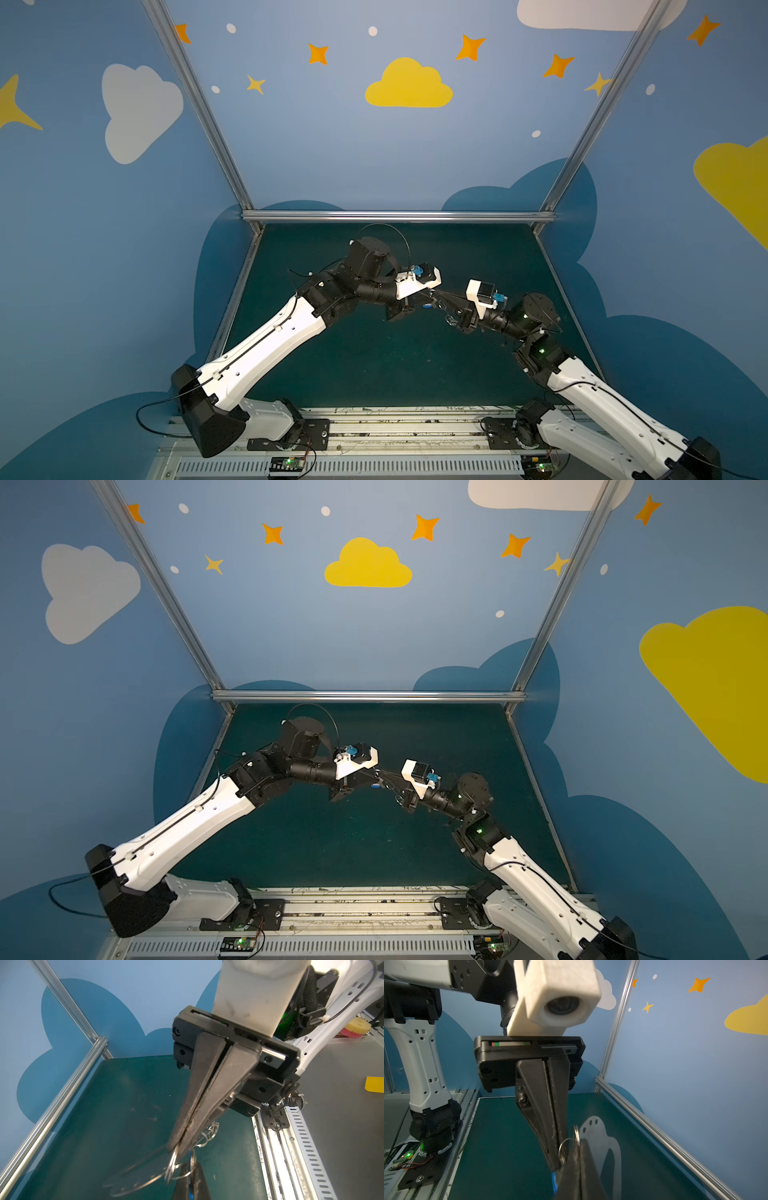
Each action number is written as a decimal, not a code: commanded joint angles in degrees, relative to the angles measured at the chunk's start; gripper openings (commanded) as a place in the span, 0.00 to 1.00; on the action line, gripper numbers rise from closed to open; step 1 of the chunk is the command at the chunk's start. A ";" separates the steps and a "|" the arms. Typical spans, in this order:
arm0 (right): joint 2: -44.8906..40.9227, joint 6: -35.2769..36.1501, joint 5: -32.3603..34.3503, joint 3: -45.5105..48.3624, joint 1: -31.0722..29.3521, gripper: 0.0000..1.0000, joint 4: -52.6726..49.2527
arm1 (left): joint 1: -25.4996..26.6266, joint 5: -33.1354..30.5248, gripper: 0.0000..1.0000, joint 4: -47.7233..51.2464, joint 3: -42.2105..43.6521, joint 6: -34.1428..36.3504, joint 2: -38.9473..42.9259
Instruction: Put the keys on the keyring
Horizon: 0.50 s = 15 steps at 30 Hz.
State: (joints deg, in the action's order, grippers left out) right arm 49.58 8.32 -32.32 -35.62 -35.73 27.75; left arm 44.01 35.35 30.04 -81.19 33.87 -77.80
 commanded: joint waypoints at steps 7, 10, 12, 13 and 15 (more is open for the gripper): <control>-0.01 -0.81 1.00 -0.33 0.13 0.00 2.88 | 0.90 1.17 0.05 2.28 -0.62 1.31 -1.27; 0.16 -0.76 1.11 -0.33 0.17 0.00 3.10 | 0.91 -0.37 0.09 0.70 0.64 0.65 -0.15; 0.34 -0.80 1.03 -0.24 0.22 0.00 3.40 | 0.89 -1.59 0.24 -0.51 1.56 0.38 0.94; 0.43 -0.82 1.03 -0.24 0.22 0.00 3.37 | 0.91 -2.34 0.28 -0.92 2.01 0.33 1.60; 0.52 -0.80 1.03 -0.11 0.31 0.00 3.54 | 0.88 -4.05 0.32 -1.60 2.96 0.52 3.08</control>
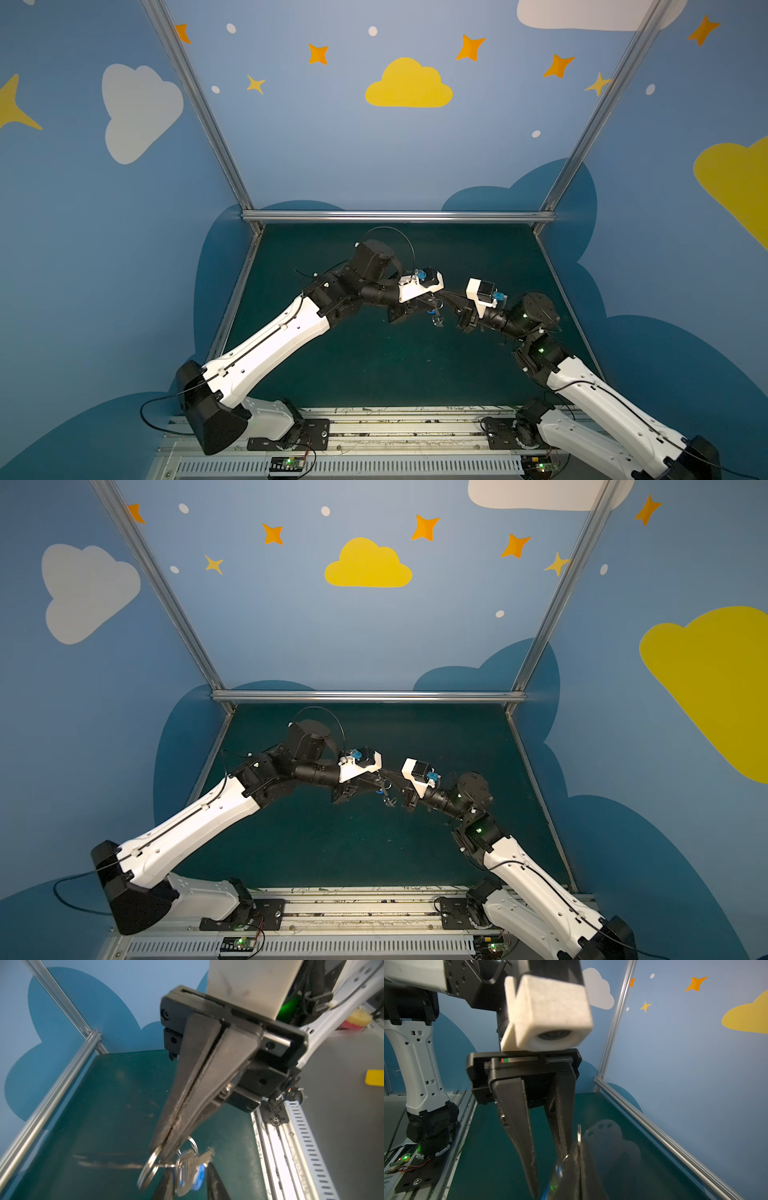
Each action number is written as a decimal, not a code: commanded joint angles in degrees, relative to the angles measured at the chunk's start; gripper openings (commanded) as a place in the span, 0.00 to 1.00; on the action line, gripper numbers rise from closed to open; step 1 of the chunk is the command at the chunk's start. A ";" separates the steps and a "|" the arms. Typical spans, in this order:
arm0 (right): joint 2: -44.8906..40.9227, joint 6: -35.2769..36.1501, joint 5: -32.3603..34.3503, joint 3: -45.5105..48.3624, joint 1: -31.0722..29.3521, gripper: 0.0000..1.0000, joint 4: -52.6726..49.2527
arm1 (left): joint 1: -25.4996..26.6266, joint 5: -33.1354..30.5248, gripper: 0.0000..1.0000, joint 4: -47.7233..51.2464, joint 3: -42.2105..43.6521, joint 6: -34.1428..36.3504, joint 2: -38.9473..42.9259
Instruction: Put the keys on the keyring
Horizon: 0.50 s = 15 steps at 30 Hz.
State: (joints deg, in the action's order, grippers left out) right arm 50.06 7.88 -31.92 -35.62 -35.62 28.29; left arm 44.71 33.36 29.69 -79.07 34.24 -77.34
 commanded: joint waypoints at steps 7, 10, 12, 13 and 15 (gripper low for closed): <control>0.21 -0.71 0.42 -0.15 0.64 0.00 3.33 | -0.22 -4.91 0.36 -6.33 4.80 -2.19 5.47; 0.30 -0.69 0.28 -0.33 0.72 0.00 3.39 | -0.19 -3.95 0.39 -9.31 6.30 -4.32 4.88; 0.30 -0.61 0.19 -0.41 0.83 0.00 3.26 | -0.15 -3.29 0.38 -11.95 7.52 -5.85 4.58; 0.24 -0.63 0.21 -0.42 0.81 0.00 3.15 | -0.24 -3.07 0.38 -12.72 7.86 -6.38 4.36; 0.12 -0.60 0.19 -0.42 0.81 0.00 3.04 | -0.25 -3.60 0.38 -13.04 7.90 -6.98 3.64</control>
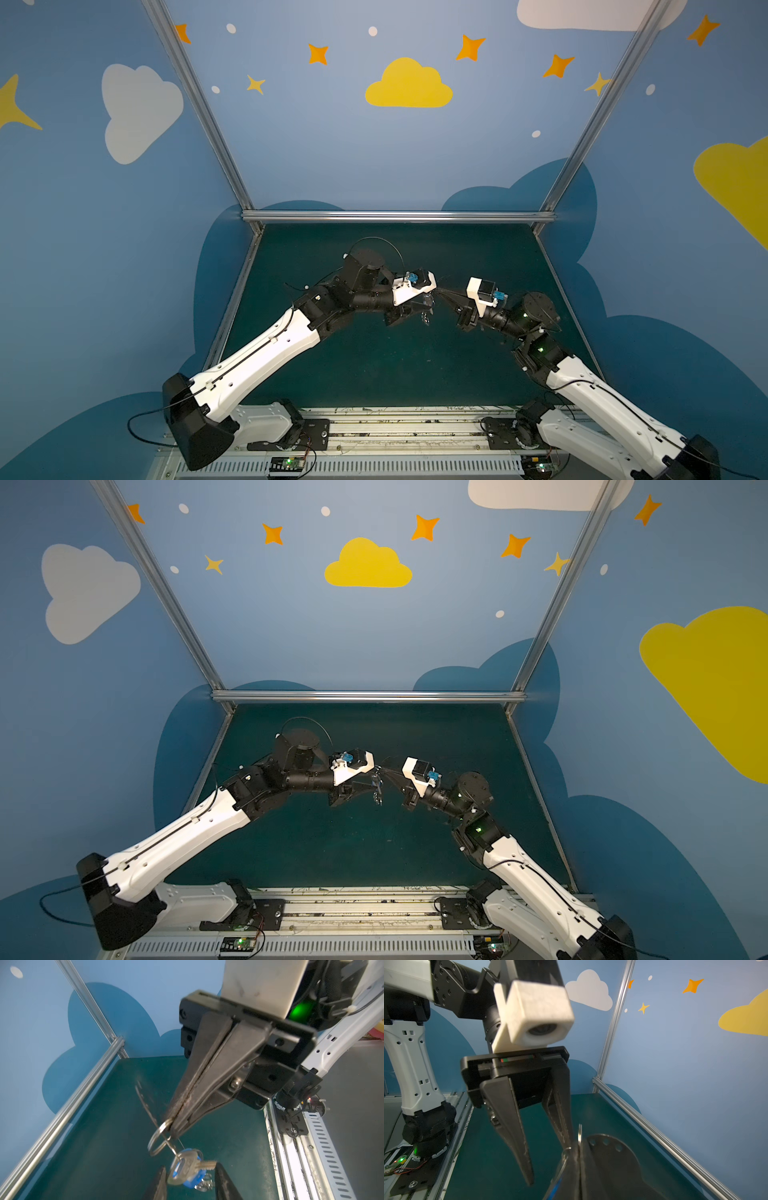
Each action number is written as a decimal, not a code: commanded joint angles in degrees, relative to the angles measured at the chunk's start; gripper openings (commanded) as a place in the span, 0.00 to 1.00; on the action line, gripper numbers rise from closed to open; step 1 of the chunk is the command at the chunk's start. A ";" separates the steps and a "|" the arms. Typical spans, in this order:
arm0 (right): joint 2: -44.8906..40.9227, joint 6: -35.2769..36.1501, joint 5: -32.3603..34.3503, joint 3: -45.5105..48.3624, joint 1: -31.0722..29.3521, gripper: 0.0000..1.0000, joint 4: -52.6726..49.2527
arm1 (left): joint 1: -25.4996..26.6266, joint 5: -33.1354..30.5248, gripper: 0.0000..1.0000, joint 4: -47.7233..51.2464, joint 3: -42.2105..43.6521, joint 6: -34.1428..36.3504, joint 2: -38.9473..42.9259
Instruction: Put the keys on the keyring
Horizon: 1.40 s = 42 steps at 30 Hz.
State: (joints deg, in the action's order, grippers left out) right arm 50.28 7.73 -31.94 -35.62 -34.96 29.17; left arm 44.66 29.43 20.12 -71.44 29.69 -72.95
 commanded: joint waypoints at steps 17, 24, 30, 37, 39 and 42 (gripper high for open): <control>-1.23 0.35 0.65 0.23 0.24 0.00 1.15 | -0.41 -0.18 0.28 -2.24 -0.10 -1.94 -1.60; -2.38 0.89 0.18 0.46 0.64 0.00 0.55 | -1.28 -1.63 0.40 -0.75 1.07 -1.12 0.31; -2.57 1.06 -1.81 0.47 0.85 0.00 0.37 | -3.35 1.16 0.43 0.55 1.48 -0.27 2.34; -1.55 1.41 -6.23 -0.32 1.03 0.00 0.34 | -6.73 8.98 0.41 3.34 -0.11 1.51 1.56; -1.33 1.37 -7.53 -0.59 1.03 0.00 0.20 | -6.92 9.80 0.41 4.62 -0.99 2.53 0.70; -0.90 1.29 -9.73 -0.99 1.03 0.00 0.15 | -7.04 11.34 0.41 5.28 -1.92 3.36 -0.73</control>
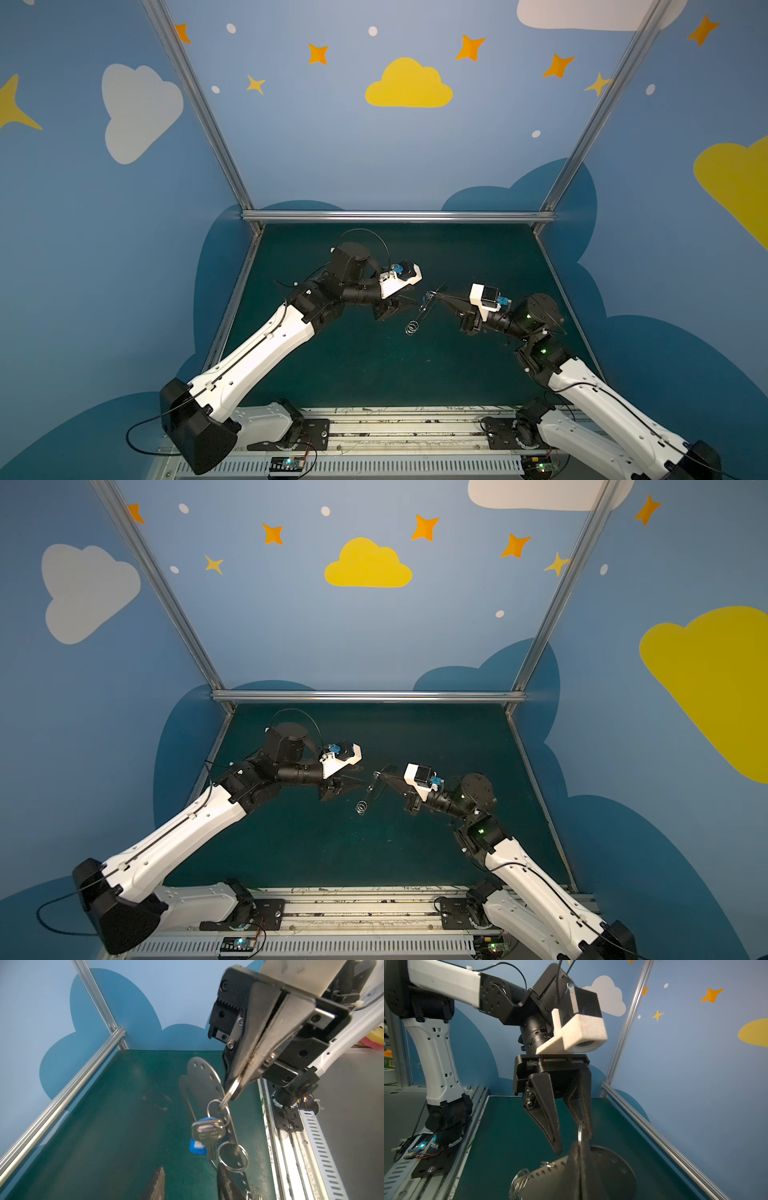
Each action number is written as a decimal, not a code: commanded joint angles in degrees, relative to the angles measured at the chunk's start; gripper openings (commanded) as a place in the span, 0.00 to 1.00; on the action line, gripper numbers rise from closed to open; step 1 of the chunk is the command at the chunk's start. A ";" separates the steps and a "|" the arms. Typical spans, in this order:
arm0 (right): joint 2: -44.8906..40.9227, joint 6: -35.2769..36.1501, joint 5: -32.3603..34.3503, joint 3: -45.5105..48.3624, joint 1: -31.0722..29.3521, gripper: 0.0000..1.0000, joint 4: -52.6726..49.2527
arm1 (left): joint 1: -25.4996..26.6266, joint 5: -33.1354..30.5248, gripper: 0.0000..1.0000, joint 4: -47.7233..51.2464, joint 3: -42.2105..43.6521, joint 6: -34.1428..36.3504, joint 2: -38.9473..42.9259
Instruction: Put the keys on the keyring
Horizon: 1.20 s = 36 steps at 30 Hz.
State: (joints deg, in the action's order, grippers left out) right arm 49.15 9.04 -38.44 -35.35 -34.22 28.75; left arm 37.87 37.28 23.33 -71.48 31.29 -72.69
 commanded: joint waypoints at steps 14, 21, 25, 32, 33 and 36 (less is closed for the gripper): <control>1.63 -0.25 -3.99 -2.25 0.29 0.00 0.77 | 0.75 9.79 0.41 0.89 -1.47 -1.06 -2.81; 1.68 -0.10 -3.03 -2.09 0.29 0.00 1.19 | 1.50 10.01 0.38 0.30 -1.64 -1.45 -4.12; 1.61 0.10 -2.59 -1.91 0.29 0.00 1.33 | 1.69 9.38 0.33 0.03 -1.23 -1.32 -4.21; 1.37 0.23 -2.77 -1.74 0.29 0.00 0.96 | 1.85 8.52 0.24 -1.54 -1.11 -1.40 -4.08; 1.31 0.34 -2.71 -1.71 0.29 0.00 0.78 | 1.90 8.36 0.23 -1.75 -1.11 -1.47 -4.04; 1.06 0.58 -2.35 -1.43 0.29 0.00 0.39 | 2.03 7.95 0.20 -2.08 -1.03 -1.48 -3.88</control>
State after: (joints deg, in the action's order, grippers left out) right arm 51.07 9.28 -41.23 -35.46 -34.22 28.67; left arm 39.62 45.54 22.35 -72.42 29.89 -76.95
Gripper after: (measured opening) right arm 0.047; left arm 0.203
